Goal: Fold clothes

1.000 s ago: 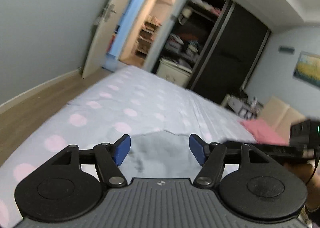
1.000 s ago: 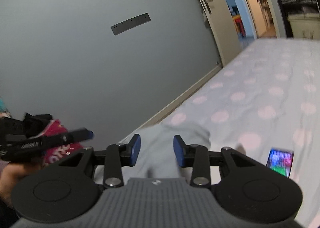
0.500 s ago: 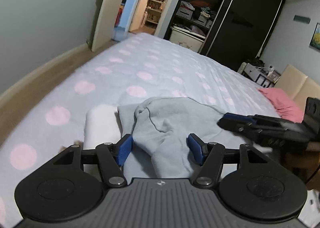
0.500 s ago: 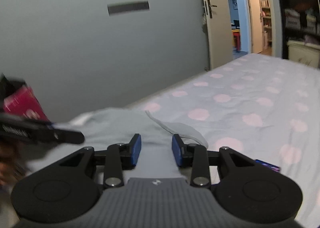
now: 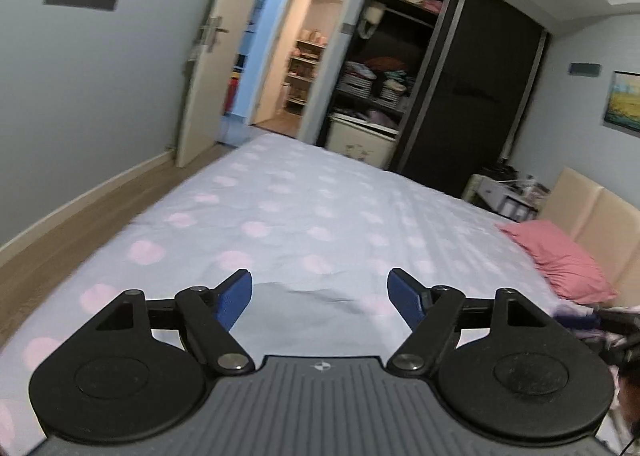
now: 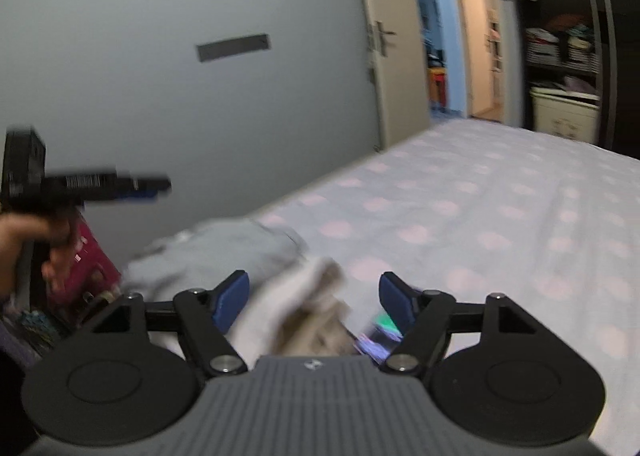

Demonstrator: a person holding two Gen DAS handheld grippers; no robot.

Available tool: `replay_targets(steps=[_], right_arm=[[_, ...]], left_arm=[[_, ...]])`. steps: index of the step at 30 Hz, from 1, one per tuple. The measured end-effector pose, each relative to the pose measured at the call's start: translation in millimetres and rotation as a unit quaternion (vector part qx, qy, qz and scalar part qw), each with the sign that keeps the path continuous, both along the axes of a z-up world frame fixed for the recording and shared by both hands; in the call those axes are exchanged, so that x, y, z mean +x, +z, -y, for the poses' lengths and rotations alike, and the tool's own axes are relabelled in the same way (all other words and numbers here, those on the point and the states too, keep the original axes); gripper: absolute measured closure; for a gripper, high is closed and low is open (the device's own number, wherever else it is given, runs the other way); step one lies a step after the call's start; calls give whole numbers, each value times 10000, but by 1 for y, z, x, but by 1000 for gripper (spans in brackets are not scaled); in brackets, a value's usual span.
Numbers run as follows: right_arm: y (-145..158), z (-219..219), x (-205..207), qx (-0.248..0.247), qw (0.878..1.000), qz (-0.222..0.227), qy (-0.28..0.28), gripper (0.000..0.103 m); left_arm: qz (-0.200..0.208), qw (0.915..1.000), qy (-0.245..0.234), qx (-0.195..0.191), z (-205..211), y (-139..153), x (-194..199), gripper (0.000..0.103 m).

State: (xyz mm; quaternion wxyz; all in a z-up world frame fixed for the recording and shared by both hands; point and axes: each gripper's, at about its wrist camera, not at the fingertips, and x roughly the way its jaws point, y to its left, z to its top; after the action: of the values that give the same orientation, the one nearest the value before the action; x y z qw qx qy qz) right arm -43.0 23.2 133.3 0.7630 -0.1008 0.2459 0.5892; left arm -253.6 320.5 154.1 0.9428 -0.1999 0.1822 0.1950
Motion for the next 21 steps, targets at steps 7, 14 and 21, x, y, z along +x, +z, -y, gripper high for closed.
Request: replay_targets(steps=[7, 14, 21], right_arm=[[-23, 112, 34, -673, 9871, 122, -1451, 12], [-57, 176, 76, -937, 9514, -313, -2918, 8], [-85, 199, 97, -1333, 9312, -25, -3394, 7]], left_arm=[[-178, 9904, -1373, -55, 118, 2, 95, 27], [-1105, 9733, -2014, 13, 236, -48, 193, 27], [-1597, 9673, -1956, 227, 288, -101, 244, 27]])
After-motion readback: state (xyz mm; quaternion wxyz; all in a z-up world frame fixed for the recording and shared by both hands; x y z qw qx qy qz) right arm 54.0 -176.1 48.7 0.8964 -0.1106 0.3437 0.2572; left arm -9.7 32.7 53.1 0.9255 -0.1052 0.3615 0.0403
